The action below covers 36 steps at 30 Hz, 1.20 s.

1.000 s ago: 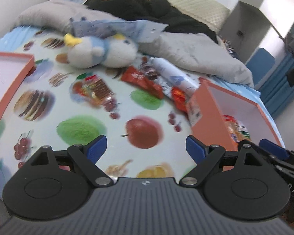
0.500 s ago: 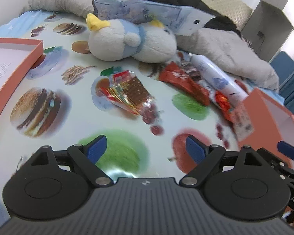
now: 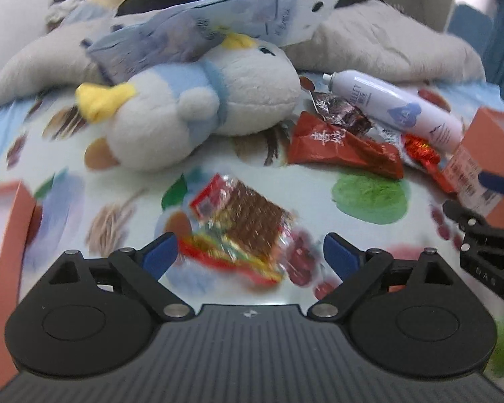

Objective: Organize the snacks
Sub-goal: 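Withdraw both tools from the box toward the remaining snacks, then grasp the clear jerky-stick packet with the left tool while the right tool grasps the red foil candy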

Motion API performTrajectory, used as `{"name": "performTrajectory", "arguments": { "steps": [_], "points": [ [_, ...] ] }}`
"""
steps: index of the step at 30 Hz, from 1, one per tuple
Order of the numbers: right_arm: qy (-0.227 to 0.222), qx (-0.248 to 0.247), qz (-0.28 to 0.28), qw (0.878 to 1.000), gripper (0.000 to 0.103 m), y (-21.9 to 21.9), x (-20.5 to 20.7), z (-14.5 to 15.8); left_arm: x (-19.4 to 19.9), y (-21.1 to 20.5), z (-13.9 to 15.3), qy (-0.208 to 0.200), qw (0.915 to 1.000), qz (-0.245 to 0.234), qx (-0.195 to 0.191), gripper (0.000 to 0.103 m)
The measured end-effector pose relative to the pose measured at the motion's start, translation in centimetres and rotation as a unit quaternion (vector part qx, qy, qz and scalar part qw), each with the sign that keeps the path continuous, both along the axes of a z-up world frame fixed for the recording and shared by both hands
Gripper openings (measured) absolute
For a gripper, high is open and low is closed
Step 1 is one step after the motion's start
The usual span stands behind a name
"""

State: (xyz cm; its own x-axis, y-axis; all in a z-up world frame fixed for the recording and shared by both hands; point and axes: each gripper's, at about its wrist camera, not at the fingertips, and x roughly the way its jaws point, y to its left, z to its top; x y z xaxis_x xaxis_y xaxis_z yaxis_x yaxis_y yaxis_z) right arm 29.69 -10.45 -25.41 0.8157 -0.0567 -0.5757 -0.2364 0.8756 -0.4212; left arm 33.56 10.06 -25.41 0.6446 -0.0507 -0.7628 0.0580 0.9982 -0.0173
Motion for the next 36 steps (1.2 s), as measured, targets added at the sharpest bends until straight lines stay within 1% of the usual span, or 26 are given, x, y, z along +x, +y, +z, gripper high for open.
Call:
{"name": "performTrajectory", "arguments": {
  "steps": [2,5,6,7,9,12,14,16,18,19,20,23,24,26,30,33,36],
  "points": [
    [0.002,-0.014,-0.002,1.000,0.054,0.3,1.0,-0.8,1.4,0.0,-0.6,0.002,0.9998,-0.006,0.018,0.097],
    [0.001,-0.050,-0.004,0.999,0.053,0.8,2.3,-2.4,3.3,-0.1,-1.6,0.011,0.9991,-0.019,0.036,0.097],
    [0.002,-0.058,-0.005,0.998,0.051,0.9,2.6,-2.8,3.7,-0.1,-2.0,0.011,0.9989,-0.023,0.040,0.097],
    [0.004,-0.065,-0.008,0.998,0.045,1.0,3.0,-3.1,4.1,-0.1,-2.4,0.011,0.9987,-0.027,0.042,0.098],
    [0.006,-0.072,-0.013,0.997,0.044,1.1,3.4,-3.7,4.8,0.0,-3.1,0.019,0.9981,-0.032,0.049,0.098],
    [-0.011,-0.105,-0.021,0.994,0.042,1.4,3.7,-4.4,5.3,0.4,-3.8,0.019,0.9979,-0.037,0.049,0.099],
    [-0.011,-0.111,-0.027,0.993,0.033,1.3,4.0,-4.6,5.4,0.7,-3.9,0.019,0.9985,-0.034,0.039,0.099],
    [-0.012,-0.115,-0.029,0.993,0.028,1.1,4.3,-4.7,5.3,0.8,-4.1,0.016,0.9985,-0.036,0.037,0.099],
    [-0.005,-0.115,-0.030,0.993,0.018,1.0,4.5,-4.9,5.3,0.8,-4.2,0.015,0.9988,-0.032,0.033,0.098],
    [-0.001,-0.114,-0.031,0.993,0.010,1.0,4.6,-4.9,5.2,0.8,-4.1,0.015,0.9989,-0.030,0.031,0.096],
    [0.002,-0.111,-0.031,0.993,0.011,0.9,4.5,-4.9,5.2,0.7,-4.1,0.015,0.9989,-0.032,0.030,0.095],
    [0.001,-0.107,-0.029,0.994,0.007,0.9,4.2,-4.7,4.7,0.4,-3.9,0.012,0.9991,-0.032,0.026,0.086],
    [0.001,-0.104,-0.027,0.994,0.007,0.9,4.0,-4.5,4.6,0.2,-3.8,0.011,0.9991,-0.032,0.026,0.081],
    [0.000,-0.097,-0.022,0.995,0.004,1.0,3.6,-4.2,4.3,-0.1,-3.7,0.011,0.9990,-0.033,0.028,0.077],
    [0.002,-0.089,-0.012,0.996,0.003,1.2,2.4,-3.5,3.4,0.0,-3.5,0.012,0.9995,-0.019,0.021,0.069],
    [0.001,-0.083,-0.003,0.997,0.003,1.3,1.2,-2.9,2.4,0.0,-3.5,0.011,0.9996,-0.015,0.019,0.067],
    [0.002,-0.080,0.007,0.997,0.003,1.3,-0.3,-2.5,1.0,-0.5,-3.5,0.006,0.9996,-0.007,0.025,0.065]
  ]
}}
